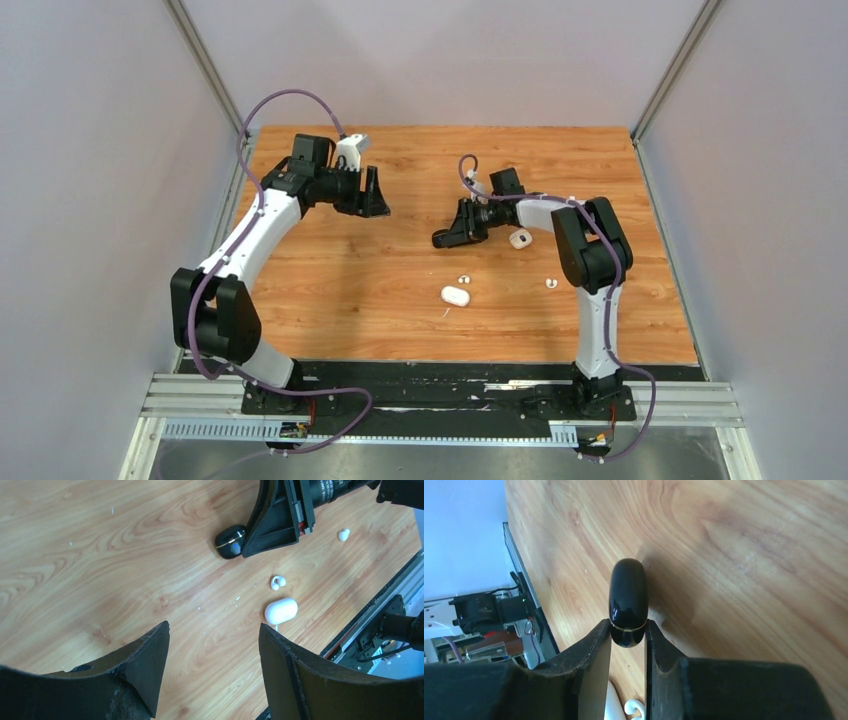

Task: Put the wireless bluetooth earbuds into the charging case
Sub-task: Place the charging case at the center of the board, then pick up the charging case at the center of the board.

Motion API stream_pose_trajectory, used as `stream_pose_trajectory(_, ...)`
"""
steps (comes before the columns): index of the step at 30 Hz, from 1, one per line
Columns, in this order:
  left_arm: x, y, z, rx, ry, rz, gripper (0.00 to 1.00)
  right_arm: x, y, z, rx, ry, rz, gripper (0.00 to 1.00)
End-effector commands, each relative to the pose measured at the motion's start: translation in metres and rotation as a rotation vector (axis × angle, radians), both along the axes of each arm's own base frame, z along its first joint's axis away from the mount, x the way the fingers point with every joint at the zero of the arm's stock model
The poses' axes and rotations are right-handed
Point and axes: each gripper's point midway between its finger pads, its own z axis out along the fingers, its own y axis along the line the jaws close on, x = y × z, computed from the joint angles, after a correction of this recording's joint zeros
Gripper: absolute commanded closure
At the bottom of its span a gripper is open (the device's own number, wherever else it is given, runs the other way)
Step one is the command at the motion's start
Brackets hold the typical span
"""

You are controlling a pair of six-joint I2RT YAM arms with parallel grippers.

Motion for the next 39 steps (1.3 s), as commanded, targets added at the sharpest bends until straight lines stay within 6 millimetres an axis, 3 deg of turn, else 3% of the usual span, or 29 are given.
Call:
stream_pose_trajectory(1, -0.008, 0.004, -0.003, 0.001, 0.039, 0.034, 0.28, 0.017, -0.009, -0.016, -0.123, -0.045, -0.05, 0.69)
stream_pose_trajectory(4, -0.011, 0.004, -0.006, -0.006, 0.059, 0.03, 0.28, 0.023, -0.02, -0.021, -0.167, -0.057, -0.076, 0.47)
stream_pose_trajectory(6, -0.011, 0.004, -0.009, -0.003, 0.07, 0.031, 0.27, 0.033, -0.031, -0.014, -0.199, -0.094, -0.105, 0.34)
stream_pose_trajectory(10, -0.007, 0.007, -0.015, 0.018, 0.086, 0.06, 0.21, 0.057, -0.065, 0.021, -0.259, -0.219, -0.184, 0.11)
stream_pose_trajectory(13, -0.004, 0.006, -0.014, 0.013, 0.076, 0.055, 0.17, 0.056, -0.078, 0.057, -0.233, -0.338, -0.154, 0.01)
stream_pose_trajectory(17, -0.004, 0.005, -0.02, 0.014, 0.057, 0.028, 0.17, 0.02, -0.074, 0.094, -0.158, -0.565, 0.047, 0.0)
stream_pose_trajectory(19, -0.006, 0.005, -0.025, 0.016, 0.065, 0.02, 0.17, -0.003, -0.069, 0.099, -0.12, -0.634, 0.136, 0.0)
stream_pose_trajectory(26, -0.011, 0.006, -0.034, 0.013, 0.102, 0.051, 0.19, -0.091, -0.042, 0.078, -0.19, -0.817, 0.485, 0.0)
stream_pose_trajectory(28, -0.012, 0.006, -0.034, 0.011, 0.107, 0.053, 0.2, -0.113, -0.03, 0.085, -0.105, -0.809, 0.531, 0.0)
stream_pose_trajectory(33, -0.017, 0.006, -0.036, -0.007, 0.111, 0.071, 0.19, -0.128, -0.015, 0.096, 0.045, -0.669, 0.477, 0.0)
stream_pose_trajectory(34, -0.02, 0.007, -0.036, -0.008, 0.112, 0.075, 0.19, -0.129, -0.016, 0.092, 0.037, -0.644, 0.484, 0.02)
stream_pose_trajectory(39, -0.024, 0.007, -0.037, -0.023, 0.118, 0.094, 0.19, -0.136, -0.013, 0.064, -0.129, -0.711, 0.572, 0.41)
